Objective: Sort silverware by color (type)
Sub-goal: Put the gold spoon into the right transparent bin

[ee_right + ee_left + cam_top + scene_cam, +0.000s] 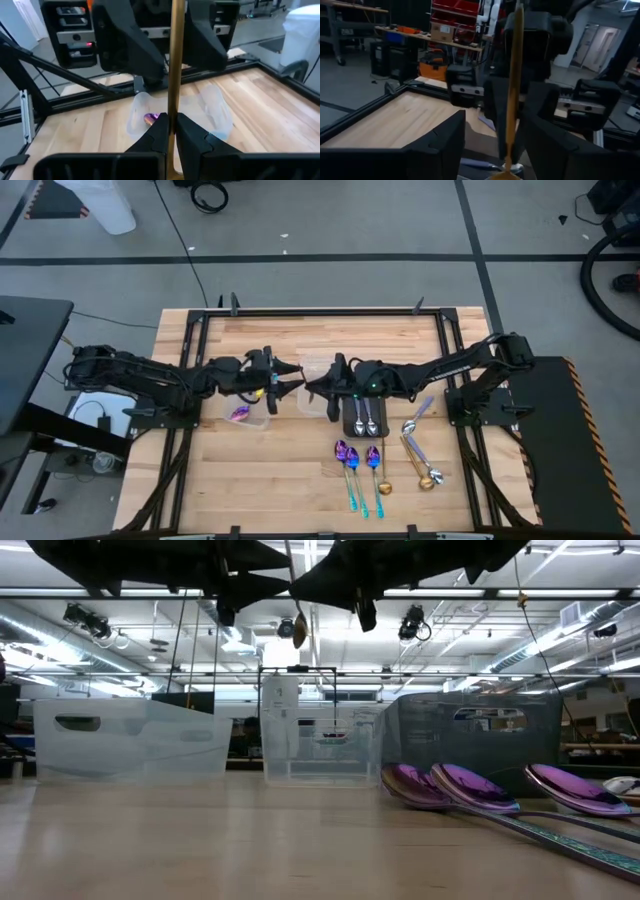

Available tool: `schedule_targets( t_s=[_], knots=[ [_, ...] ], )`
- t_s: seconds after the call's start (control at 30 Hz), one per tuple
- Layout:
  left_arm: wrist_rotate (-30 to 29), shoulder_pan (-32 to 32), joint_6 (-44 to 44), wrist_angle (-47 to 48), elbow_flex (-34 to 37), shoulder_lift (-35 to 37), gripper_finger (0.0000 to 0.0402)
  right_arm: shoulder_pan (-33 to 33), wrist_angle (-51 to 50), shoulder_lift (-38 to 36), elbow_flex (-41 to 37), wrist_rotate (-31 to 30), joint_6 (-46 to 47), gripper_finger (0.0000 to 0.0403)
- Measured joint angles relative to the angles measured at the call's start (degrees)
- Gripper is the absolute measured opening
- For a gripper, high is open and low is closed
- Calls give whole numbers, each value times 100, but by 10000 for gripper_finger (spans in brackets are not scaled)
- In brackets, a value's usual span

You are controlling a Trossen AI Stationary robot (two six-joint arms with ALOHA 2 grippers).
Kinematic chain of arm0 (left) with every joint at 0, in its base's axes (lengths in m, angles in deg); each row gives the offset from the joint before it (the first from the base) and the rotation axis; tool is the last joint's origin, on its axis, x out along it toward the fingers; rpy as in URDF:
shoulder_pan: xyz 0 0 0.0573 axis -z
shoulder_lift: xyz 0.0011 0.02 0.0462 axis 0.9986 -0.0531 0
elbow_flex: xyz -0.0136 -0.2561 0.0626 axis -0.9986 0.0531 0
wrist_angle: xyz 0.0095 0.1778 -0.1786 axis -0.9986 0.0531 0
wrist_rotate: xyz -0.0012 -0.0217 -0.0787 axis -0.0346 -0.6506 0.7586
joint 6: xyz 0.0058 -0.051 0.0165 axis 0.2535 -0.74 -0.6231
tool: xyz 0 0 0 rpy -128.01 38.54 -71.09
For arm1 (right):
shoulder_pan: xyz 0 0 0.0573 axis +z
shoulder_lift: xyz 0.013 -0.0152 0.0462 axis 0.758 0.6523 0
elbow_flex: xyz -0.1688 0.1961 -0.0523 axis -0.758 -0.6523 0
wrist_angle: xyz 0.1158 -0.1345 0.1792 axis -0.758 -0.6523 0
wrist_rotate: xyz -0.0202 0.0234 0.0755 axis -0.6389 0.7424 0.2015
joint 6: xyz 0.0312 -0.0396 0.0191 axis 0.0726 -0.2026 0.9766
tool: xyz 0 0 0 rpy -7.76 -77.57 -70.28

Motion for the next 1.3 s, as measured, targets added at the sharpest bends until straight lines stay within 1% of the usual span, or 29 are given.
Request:
schedule_targets(
  t_s=[0.1,0.33,0.43,0.53,0.6,0.7,1.0,1.2,1.3],
  knots=[
    [33,1,3,-130,0,-14,196,-4,3,0,0,-2,-50,33],
    [279,49,51,-1113,-20,-619,184,-2,77,0,0,-2,-175,33],
    [273,40,214,-1376,-13,-781,183,0,102,0,0,-2,-182,33],
    [267,37,412,-1456,-13,-787,178,12,108,0,0,-4,-243,33],
    [262,39,501,-1455,-13,-787,166,35,174,0,0,-7,-317,33],
    [247,37,539,-1490,-15,-787,138,62,261,0,0,-8,-394,33],
    [245,-3,541,-1323,-20,-787,27,66,252,0,0,-153,-440,33],
    [252,-139,499,-1130,-35,-785,26,62,131,0,0,-371,-310,34],
    [304,-244,498,-1067,-34,-787,26,57,-55,-37,2,-404,-118,46]
  ],
)
